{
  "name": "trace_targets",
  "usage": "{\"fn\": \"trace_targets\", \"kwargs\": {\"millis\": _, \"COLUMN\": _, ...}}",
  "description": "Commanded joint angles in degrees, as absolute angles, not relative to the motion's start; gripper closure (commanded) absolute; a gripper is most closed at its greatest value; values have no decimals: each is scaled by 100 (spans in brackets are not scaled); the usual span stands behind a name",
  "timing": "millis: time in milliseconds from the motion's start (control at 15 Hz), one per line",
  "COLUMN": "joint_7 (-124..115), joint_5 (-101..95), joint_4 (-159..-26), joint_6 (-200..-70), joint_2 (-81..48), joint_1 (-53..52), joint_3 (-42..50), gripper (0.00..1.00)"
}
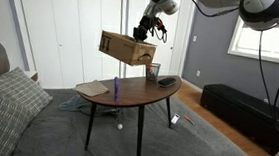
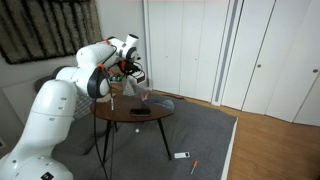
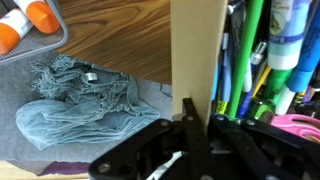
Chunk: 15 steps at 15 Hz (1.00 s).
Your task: Turn the box making the arrow on the box face the purple marker
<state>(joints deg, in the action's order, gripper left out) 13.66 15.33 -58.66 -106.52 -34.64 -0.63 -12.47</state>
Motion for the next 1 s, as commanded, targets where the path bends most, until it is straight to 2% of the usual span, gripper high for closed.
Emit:
{"fn": "trace_targets", "kwargs": {"millis": 0, "joint_7": 511, "joint_5": 1903, "joint_4": -6420, "joint_6": -10958, "joint_2": -2765, "joint_1": 54, "joint_3": -1247, "gripper": 98}}
{"fn": "trace_targets", "kwargs": {"millis": 533, "joint_7": -970, "joint_5": 1819, "joint_4": -8004, "joint_6": -12492, "joint_2": -1822, "joint_1": 0, "joint_3": -1069, "gripper": 98}}
{"fn": "trace_targets", "kwargs": {"millis": 933, "joint_7": -1004, "joint_5": 1901, "joint_4": -9196, "joint_6": -13130, "joint_2": -1176, "joint_1": -188, "joint_3": -918, "gripper": 98}}
